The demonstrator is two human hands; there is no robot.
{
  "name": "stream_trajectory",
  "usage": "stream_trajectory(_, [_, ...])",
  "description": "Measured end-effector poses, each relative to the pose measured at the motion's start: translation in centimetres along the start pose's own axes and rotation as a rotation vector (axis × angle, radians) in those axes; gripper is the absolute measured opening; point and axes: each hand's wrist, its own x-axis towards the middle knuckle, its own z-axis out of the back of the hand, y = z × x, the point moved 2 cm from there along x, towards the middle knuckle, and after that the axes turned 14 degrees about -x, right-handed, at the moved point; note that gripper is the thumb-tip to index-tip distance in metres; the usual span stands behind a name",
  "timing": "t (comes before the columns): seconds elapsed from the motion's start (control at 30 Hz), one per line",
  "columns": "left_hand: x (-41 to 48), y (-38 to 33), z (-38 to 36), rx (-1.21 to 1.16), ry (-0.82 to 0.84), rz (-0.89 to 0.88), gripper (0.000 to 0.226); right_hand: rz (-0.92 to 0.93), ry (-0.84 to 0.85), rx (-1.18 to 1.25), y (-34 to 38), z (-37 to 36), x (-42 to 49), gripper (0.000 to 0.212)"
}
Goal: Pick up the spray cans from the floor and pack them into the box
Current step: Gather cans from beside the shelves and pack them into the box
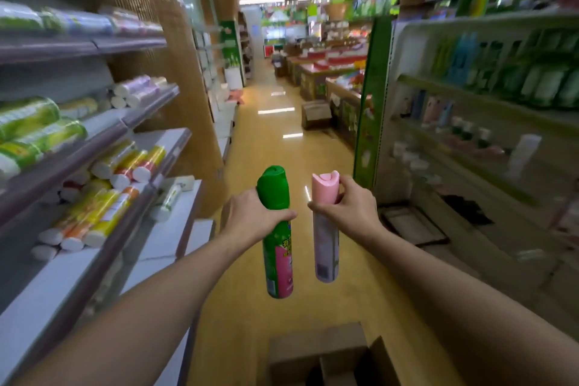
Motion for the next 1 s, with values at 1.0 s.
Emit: stream_trajectory(1.0, [-19.2, 54.4, -42.1, -0.152, 0.544, 0.578, 0.086, -0.666, 0.623, -0.197, -44.2, -44.9, -25.5, 0.060])
